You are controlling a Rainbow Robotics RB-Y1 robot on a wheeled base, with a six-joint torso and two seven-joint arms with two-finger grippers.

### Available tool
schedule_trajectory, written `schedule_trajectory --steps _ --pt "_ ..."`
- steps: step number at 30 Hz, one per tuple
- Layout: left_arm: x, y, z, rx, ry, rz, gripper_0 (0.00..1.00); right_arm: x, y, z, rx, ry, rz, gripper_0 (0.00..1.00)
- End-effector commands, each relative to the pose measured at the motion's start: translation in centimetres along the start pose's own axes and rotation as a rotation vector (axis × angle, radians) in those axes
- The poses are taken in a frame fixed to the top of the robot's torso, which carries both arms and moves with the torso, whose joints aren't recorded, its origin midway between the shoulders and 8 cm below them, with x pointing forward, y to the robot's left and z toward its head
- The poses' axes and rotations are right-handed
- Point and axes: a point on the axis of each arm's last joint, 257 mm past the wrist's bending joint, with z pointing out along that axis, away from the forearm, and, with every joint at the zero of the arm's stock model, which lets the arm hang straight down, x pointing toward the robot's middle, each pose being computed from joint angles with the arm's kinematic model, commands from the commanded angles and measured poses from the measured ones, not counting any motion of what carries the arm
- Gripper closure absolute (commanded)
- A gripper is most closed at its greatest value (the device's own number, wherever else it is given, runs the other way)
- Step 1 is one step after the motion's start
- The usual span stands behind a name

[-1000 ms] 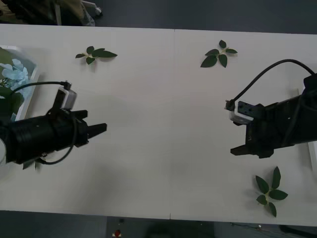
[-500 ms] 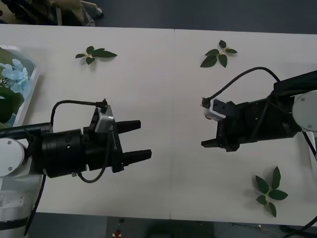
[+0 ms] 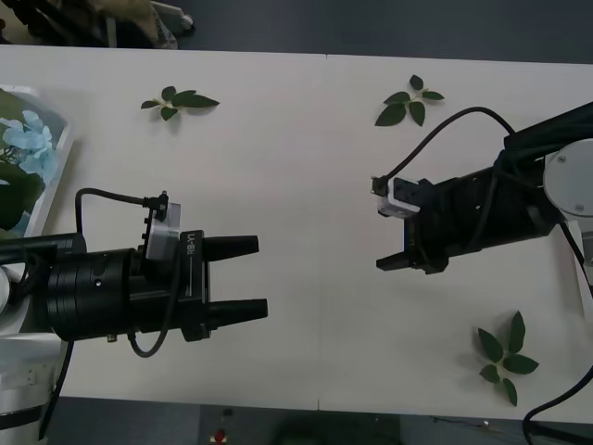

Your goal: Put the red flowers into the right box and the blue flowers into the left box

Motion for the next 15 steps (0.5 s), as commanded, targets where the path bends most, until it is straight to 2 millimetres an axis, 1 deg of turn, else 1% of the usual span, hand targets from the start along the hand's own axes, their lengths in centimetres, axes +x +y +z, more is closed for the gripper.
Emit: schedule_trajectory --steps 1,15 --pt "0.01 -0.88 -0.14 0.012 0.000 0.031 0.15 0.13 -0.77 -1.33 0.022 0.012 -0.058 0.19" --pt "0.01 -0.88 -0.14 0.012 0.000 0.031 0.14 0.31 -1.08 -1.57 0.031 0.016 -0.060 0.19"
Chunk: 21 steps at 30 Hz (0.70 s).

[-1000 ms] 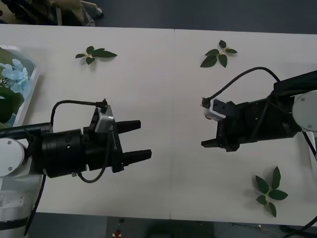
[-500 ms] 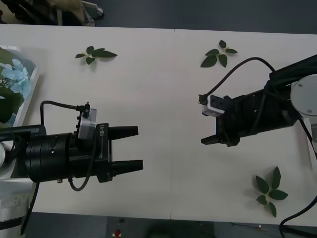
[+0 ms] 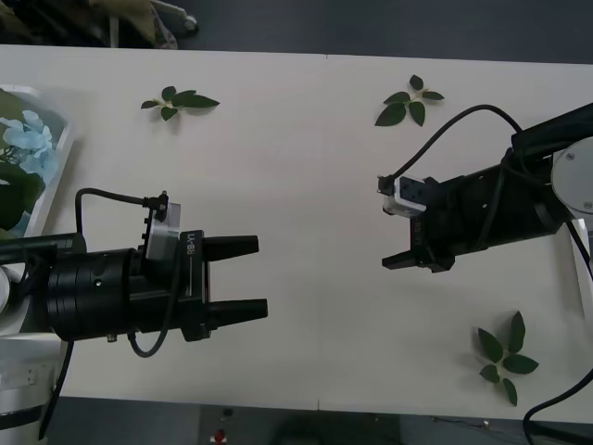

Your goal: Put the red flowers into the right box and the blue flowers into the left box

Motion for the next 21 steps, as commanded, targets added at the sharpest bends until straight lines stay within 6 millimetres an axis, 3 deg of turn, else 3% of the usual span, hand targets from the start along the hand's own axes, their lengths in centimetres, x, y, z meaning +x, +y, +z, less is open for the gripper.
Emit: schedule_trajectory --steps 1,15,16,19,21 --pt "0.01 -0.88 -0.15 0.012 0.000 0.031 0.15 -0.07 -0.84 -0.96 0.026 0.011 -0.047 0.19" --pt "0.01 -0.88 -0.15 0.012 0.000 0.031 0.15 -0.07 -0.84 -0.96 0.026 0.011 -0.047 0.19" --pt "0.01 -0.88 -0.15 0.012 0.000 0.031 0.14 -0.07 -0.84 -0.96 0.026 0.011 -0.047 0.18" --pt "0.01 -0.88 -0.15 0.012 0.000 0.031 0.15 -0.07 -0.84 -0.96 0.026 0.011 -0.047 0.00" --pt "0.01 -0.88 -0.15 0.012 0.000 0.031 0.14 -0.07 -0.84 -0.96 0.026 0.011 -0.047 0.00"
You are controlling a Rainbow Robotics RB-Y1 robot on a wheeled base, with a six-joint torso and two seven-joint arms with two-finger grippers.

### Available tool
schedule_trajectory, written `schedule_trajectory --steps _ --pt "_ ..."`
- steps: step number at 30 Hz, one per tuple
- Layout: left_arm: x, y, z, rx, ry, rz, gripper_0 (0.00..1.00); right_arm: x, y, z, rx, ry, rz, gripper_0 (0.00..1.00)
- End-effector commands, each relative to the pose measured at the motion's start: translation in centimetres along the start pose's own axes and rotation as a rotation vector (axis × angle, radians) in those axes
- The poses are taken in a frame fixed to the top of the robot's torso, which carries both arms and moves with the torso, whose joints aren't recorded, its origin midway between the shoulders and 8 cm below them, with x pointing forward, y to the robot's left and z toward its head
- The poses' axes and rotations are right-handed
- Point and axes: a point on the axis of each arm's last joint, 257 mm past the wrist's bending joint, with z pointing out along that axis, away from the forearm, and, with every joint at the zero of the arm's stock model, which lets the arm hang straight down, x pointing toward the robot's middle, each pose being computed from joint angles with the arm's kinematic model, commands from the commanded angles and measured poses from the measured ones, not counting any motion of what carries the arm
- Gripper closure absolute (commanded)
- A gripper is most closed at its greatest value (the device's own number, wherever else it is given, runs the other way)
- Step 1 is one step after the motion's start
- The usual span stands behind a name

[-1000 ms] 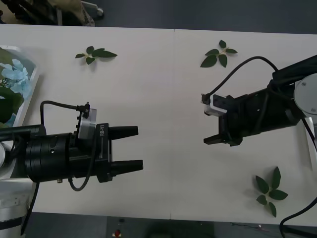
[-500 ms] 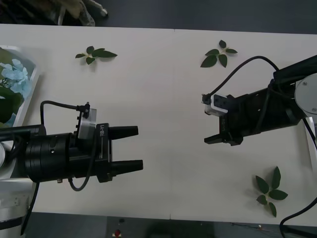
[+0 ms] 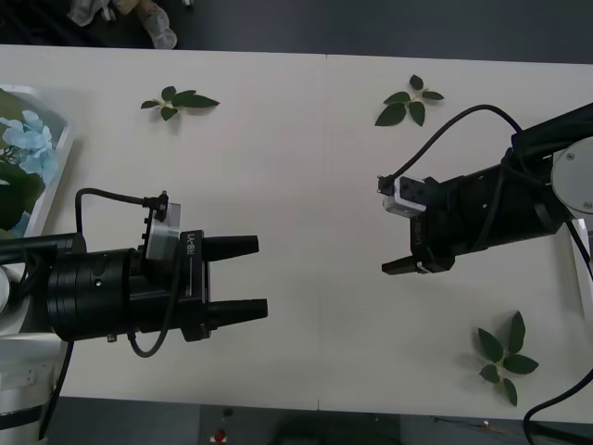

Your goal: Put the red flowers into the right box and the blue flowers into the left box

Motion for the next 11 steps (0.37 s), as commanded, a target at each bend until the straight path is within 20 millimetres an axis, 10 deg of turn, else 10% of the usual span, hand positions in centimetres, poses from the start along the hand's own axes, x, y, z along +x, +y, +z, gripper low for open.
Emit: schedule_trajectory --steps 1,11 --pt "0.01 -0.88 -0.15 0.012 0.000 0.031 0.14 -0.07 -0.84 -0.96 0.026 0.011 -0.047 0.00" --pt "0.01 -0.88 -0.15 0.012 0.000 0.031 0.14 -0.07 -0.84 -0.96 0.026 0.011 -0.047 0.00"
